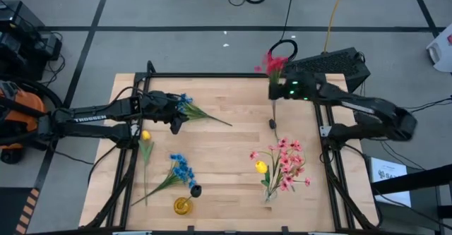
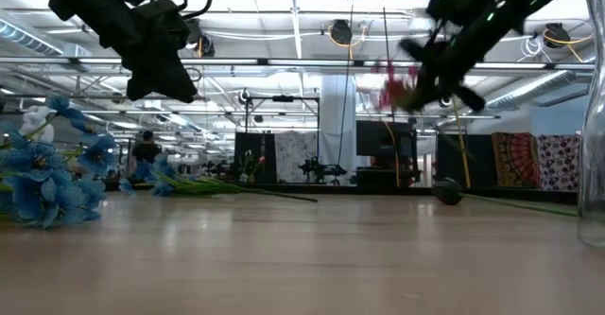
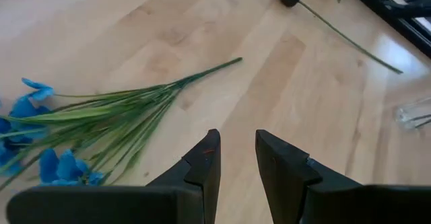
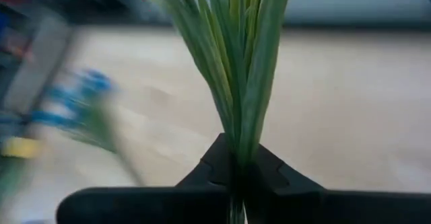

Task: Sort flowers into vase by color
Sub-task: Put the red flowers into the transparent vase

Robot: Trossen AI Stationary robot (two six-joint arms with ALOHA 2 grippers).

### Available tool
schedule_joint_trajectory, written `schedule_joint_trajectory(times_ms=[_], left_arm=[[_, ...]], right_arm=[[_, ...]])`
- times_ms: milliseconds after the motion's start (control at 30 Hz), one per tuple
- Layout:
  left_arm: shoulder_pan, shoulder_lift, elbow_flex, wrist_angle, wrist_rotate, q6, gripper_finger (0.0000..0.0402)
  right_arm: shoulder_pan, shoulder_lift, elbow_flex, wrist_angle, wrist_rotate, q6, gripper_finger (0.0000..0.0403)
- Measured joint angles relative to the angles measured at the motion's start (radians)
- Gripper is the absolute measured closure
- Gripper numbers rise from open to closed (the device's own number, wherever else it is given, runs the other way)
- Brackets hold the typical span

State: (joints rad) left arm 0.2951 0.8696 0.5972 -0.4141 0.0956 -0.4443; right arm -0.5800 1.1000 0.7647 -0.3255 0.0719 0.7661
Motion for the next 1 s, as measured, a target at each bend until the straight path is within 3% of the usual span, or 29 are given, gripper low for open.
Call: schedule_joint_trajectory(times_ms=[267,467,600,1000], left_arm=[[-0.045,0.0,0.0,0.009,0.001,-0.076,0.0302],[-0.063,0.0,0.0,0.011,0.0,-0.155,0.0302],[-0.078,0.0,0.0,0.012,-0.003,-0.18,0.0302],[-0.128,0.0,0.0,0.013,-0.055,-0.256,0.0302]], right_arm=[[0.091,-0.44,0.053,0.067,0.005,-0.128,0.04],[0.248,-0.627,0.178,-0.175,0.068,-0.129,0.0401],[0.348,-0.64,0.239,-0.336,0.087,-0.096,0.0402],[0.593,-0.464,0.245,-0.289,0.115,-0.141,0.0403]])
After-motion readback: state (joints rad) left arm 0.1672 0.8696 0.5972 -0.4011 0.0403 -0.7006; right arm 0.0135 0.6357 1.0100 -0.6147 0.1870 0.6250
